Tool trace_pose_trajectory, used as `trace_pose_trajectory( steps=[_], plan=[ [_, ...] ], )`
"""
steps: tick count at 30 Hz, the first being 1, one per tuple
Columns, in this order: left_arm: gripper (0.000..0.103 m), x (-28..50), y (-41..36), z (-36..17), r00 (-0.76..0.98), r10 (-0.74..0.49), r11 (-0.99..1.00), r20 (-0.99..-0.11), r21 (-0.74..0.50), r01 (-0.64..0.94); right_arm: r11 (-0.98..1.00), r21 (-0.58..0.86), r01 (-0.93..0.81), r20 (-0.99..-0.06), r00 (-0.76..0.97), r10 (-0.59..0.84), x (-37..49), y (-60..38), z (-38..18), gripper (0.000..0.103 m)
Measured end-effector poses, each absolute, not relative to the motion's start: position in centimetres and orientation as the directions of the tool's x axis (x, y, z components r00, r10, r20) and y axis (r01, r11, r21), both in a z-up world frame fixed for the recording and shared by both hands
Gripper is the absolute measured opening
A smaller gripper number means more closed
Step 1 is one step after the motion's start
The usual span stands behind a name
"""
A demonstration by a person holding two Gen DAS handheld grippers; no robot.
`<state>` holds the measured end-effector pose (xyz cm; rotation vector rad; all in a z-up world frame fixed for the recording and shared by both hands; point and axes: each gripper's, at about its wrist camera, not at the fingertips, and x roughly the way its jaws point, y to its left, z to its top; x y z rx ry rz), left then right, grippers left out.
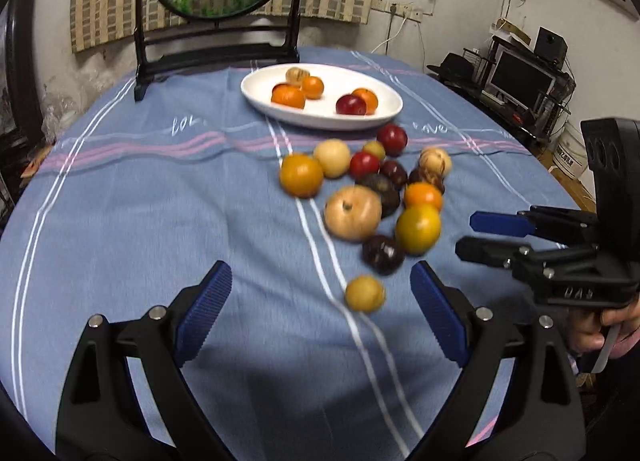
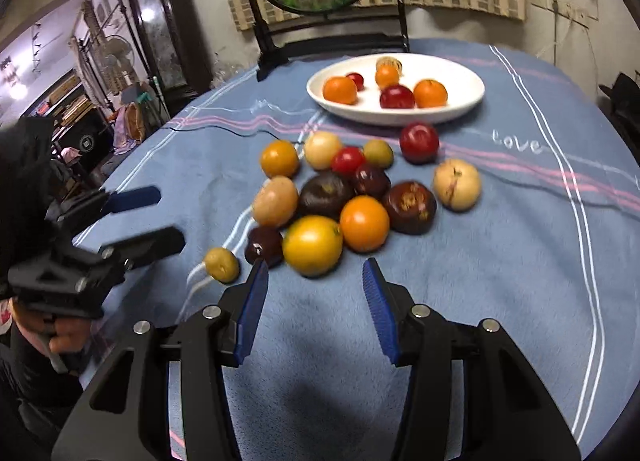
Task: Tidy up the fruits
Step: 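Withdraw both open tools from the plate back toward the fruit pile, then grasp the large yellow citrus with the right tool while the left tool grasps a small yellow-green fruit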
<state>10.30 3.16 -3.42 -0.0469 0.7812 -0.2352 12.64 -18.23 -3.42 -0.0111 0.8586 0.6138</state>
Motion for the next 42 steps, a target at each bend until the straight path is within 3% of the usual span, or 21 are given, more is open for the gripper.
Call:
trace_pose_trajectory(
  steps=[42],
  plan=[
    [0.095, 9.4, 3.0, -4.9, 0.666, -0.243, 0.969, -0.705, -0.154, 0.191, 0.85, 0.3, -0.434, -0.75, 0.444, 0.491, 15.7, -16.4, -5.7, 0.05]
  ],
)
